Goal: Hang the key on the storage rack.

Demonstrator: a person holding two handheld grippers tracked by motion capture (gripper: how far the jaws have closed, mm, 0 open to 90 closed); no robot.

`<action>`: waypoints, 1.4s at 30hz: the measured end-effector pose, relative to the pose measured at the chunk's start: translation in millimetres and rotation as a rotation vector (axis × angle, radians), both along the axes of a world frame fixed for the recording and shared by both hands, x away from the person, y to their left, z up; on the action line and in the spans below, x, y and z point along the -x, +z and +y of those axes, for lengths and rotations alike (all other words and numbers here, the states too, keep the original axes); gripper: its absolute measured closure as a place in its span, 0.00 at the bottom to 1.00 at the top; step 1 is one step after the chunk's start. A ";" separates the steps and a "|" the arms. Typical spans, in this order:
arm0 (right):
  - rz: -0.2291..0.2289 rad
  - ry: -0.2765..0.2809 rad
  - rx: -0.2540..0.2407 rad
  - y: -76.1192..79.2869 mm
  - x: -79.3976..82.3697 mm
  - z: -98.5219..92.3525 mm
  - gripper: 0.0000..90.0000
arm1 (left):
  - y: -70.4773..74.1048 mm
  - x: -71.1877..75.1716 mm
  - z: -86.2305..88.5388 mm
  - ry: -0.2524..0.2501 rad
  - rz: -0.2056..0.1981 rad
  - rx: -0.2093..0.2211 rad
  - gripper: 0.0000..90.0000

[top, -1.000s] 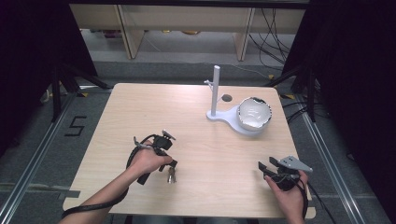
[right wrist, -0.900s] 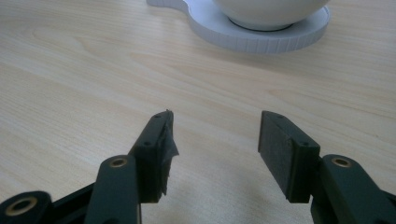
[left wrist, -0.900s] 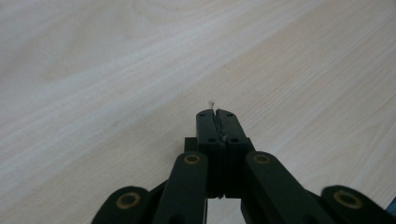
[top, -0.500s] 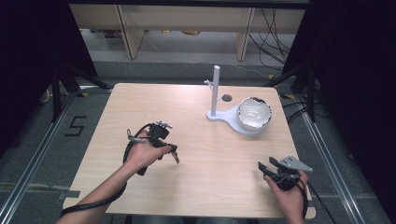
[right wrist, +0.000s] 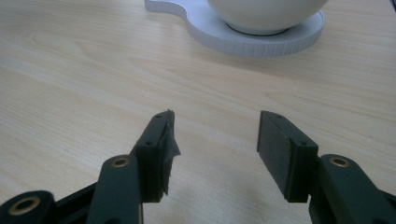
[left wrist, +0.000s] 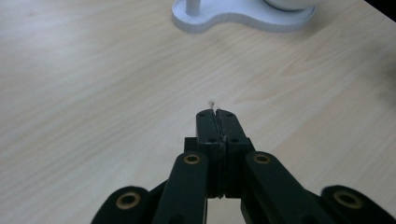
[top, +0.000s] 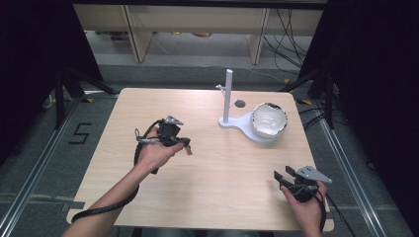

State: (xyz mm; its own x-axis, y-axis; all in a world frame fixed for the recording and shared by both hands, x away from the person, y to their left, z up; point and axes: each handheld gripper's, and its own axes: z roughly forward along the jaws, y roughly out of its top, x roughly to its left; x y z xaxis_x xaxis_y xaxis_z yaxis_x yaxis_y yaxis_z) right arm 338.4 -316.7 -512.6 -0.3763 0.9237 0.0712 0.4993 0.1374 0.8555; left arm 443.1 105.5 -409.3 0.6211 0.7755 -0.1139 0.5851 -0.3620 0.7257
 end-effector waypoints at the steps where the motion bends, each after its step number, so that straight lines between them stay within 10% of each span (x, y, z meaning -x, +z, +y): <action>1: -0.025 0.027 0.002 -1.1 -2.7 -1.7 0.53 | 0.0 0.0 0.0 0.000 0.000 0.000 0.99; 15: -0.016 0.023 0.016 -0.3 -1.9 -1.3 0.53 | 18.7 -28.9 -7.0 0.071 -0.157 0.047 0.99; 42: -0.017 0.032 0.008 -0.6 -2.5 -2.0 0.53 | 44.2 -74.9 -36.8 0.152 -0.315 0.158 0.99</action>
